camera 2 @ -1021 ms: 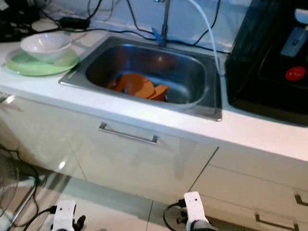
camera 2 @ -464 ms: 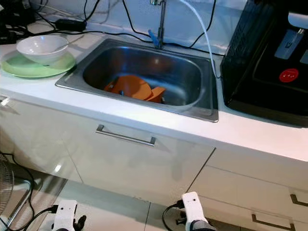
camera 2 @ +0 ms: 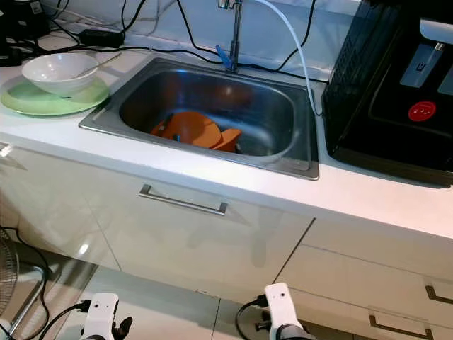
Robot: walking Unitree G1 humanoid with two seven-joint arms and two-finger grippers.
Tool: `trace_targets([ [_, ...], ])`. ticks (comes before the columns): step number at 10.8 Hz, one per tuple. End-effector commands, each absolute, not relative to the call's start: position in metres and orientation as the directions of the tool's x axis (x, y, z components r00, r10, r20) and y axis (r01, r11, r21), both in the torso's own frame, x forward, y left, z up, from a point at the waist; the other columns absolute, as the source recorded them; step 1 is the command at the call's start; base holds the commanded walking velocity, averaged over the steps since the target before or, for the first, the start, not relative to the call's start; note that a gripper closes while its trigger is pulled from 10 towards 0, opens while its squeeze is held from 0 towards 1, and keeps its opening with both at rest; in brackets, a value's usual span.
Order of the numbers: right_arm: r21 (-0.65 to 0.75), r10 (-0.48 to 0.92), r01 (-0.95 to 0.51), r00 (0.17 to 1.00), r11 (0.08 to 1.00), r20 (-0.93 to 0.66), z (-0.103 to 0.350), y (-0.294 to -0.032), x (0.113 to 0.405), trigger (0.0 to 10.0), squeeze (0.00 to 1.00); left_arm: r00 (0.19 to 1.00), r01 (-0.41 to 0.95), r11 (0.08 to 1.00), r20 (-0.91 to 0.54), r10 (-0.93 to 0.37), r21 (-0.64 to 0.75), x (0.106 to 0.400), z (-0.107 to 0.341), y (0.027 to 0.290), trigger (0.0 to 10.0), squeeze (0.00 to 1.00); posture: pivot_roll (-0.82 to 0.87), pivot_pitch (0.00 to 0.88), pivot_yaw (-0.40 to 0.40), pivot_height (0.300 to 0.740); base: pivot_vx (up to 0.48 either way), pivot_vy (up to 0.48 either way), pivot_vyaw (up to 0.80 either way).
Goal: Kitchen organization
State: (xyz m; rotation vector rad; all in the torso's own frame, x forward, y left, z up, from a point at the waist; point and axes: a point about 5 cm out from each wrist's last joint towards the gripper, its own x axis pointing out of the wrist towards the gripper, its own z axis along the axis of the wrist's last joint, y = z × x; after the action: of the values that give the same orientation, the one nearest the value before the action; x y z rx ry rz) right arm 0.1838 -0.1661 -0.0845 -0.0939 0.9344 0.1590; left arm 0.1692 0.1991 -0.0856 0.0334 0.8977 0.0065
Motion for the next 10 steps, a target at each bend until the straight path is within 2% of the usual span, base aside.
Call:
trace_targets([
  [1, -0.018, 0.071, -0.145, 0.587, 0.989, -0.806, -0.0849, -0.1725, 0.1818, 10.0, 0.00, 0.614, 0.019, 0.999, -0.789, 0.011, 0.029, 0.1694, -0.0863, 0.1961, 10.0, 0.00, 0.21, 0.017, -0.070, 0.725, 0.000, 0.000, 0.00],
  [4, -0.014, 0.065, -0.129, 0.583, 0.992, -0.810, -0.0861, -0.1737, 0.1792, 10.0, 0.00, 0.616, 0.028, 0.999, -0.788, 0.005, 0.028, 0.1714, -0.0857, 0.1949, 10.0, 0.00, 0.20, 0.006, -0.062, 0.725, 0.000, 0.000, 0.00],
  [7, -0.008, 0.065, -0.121, 0.590, 0.993, -0.805, -0.0847, -0.1727, 0.1824, 10.0, 0.00, 0.633, 0.003, 1.000, -0.774, 0.020, 0.029, 0.1775, -0.0825, 0.1974, 10.0, 0.00, 0.21, 0.042, -0.069, 0.725, 0.000, 0.000, 0.00],
  [10, -0.002, 0.064, -0.111, 0.592, 0.994, -0.804, -0.0844, -0.1729, 0.1830, 10.0, 0.00, 0.608, -0.026, 0.999, -0.793, 0.048, 0.040, 0.1699, -0.0861, 0.1999, 10.0, 0.00, 0.21, 0.063, -0.073, 0.725, 0.000, 0.081, 0.00],
])
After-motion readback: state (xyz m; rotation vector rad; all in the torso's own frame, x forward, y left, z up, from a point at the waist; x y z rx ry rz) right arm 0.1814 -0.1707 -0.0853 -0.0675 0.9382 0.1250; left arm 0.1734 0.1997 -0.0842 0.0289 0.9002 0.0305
